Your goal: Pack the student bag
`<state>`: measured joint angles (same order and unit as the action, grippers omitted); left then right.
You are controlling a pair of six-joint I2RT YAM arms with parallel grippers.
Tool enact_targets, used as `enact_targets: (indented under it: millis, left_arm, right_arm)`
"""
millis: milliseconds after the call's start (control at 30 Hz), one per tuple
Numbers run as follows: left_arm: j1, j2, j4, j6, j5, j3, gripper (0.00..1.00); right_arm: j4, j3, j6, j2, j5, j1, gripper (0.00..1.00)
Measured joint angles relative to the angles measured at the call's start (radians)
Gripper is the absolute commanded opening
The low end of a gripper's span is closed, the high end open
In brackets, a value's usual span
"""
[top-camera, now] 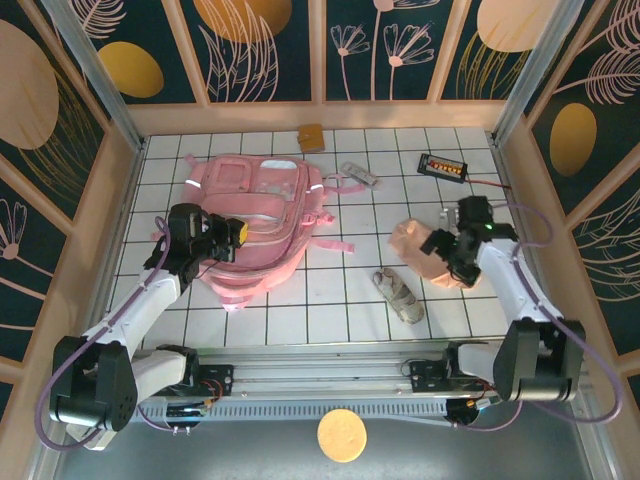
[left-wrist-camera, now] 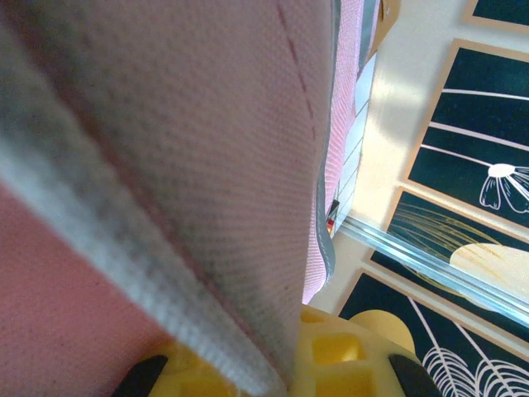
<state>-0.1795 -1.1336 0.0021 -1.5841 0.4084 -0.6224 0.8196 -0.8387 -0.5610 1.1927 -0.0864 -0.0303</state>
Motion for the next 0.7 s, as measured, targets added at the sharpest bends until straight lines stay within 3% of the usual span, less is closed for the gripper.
enact_targets:
  millis: [200,433,567,667,700]
  left_arm:
    - [0.000,-0.001,0.006,-0.011,0.000,0.000,0.00]
    - [0.000,-0.001,0.006,-0.011,0.000,0.000,0.00]
    - [0.000,-0.001,0.005,-0.011,0.000,0.000,0.00]
    - [0.000,0.000,0.005,-0.011,0.000,0.000,0.00]
    - [0.000,0.001,0.005,-0.011,-0.001,0.000,0.00]
  right_arm:
    - [-0.038,0.087,0.006,0.004,-0.039,-0.192,0.84]
    - [-0.171,0.096,0.020,0.148,-0.072,-0.220,0.72]
    - [-0.251,0.097,0.018,0.186,-0.096,-0.224,0.53]
    - [-0.301,0.108,0.012,0.203,-0.117,-0.224,0.21]
    - [-0.313,0.111,0.008,0.205,-0.125,-0.224,0.15]
